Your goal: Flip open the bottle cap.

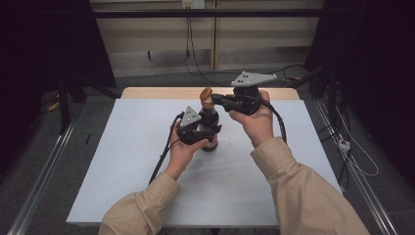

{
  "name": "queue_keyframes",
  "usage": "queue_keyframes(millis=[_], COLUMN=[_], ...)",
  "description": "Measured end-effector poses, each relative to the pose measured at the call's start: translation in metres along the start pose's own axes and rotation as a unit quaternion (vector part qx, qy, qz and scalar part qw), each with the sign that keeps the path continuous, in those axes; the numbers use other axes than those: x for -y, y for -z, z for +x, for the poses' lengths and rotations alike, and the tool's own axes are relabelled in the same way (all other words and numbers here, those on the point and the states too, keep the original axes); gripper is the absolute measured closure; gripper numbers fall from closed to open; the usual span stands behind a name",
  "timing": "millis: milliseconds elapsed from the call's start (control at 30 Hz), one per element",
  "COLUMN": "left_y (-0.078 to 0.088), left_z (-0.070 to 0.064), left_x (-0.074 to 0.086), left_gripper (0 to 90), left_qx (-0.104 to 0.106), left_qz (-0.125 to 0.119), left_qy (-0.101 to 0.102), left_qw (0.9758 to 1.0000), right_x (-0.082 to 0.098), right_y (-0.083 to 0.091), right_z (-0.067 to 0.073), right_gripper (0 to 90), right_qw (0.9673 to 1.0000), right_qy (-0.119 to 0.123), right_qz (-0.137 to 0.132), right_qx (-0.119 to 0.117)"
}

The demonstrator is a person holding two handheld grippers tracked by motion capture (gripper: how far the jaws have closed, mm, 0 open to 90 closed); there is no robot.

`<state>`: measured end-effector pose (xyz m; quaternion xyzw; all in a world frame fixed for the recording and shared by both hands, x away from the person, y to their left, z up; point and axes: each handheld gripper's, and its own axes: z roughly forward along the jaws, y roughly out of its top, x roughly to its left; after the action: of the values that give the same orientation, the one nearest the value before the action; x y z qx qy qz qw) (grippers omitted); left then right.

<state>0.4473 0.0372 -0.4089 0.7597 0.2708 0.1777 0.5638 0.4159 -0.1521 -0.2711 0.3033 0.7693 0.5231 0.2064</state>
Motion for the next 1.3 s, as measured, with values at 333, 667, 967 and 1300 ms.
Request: queue_keyframes(millis=[333,667,967,1300], left_y=[0.0,0.0,0.0,0.0], left_z=[0.0,-0.001,-0.001,0.0], left_x=[0.0,0.0,0.0,0.001], left_gripper=[30.2,30.2,30.1,29.6], left_qx=[-0.001,-0.002,0.0,-0.001], left_qz=[0.0,-0.005,-0.005,-0.007], left_qy=[0.0,-0.002,0.001,-0.005], left_qw=[1.0,1.0,1.0,1.0], right_x=[-0.003,-0.012,-0.013,-0.006], right_y=[0.0,-0.003,-0.002,0.002], right_z=[0.001,0.006,0.007,0.004], right_gripper=[90.0,90.0,90.0,90.0], right_qw=[1.0,0.9999,0.9999,0.9997], right_qy=[0.002,0.006,0.006,-0.015], right_qz=[-0.002,-0.009,-0.015,-0.019], right_qx=[0.0,-0.007,-0.004,-0.009])
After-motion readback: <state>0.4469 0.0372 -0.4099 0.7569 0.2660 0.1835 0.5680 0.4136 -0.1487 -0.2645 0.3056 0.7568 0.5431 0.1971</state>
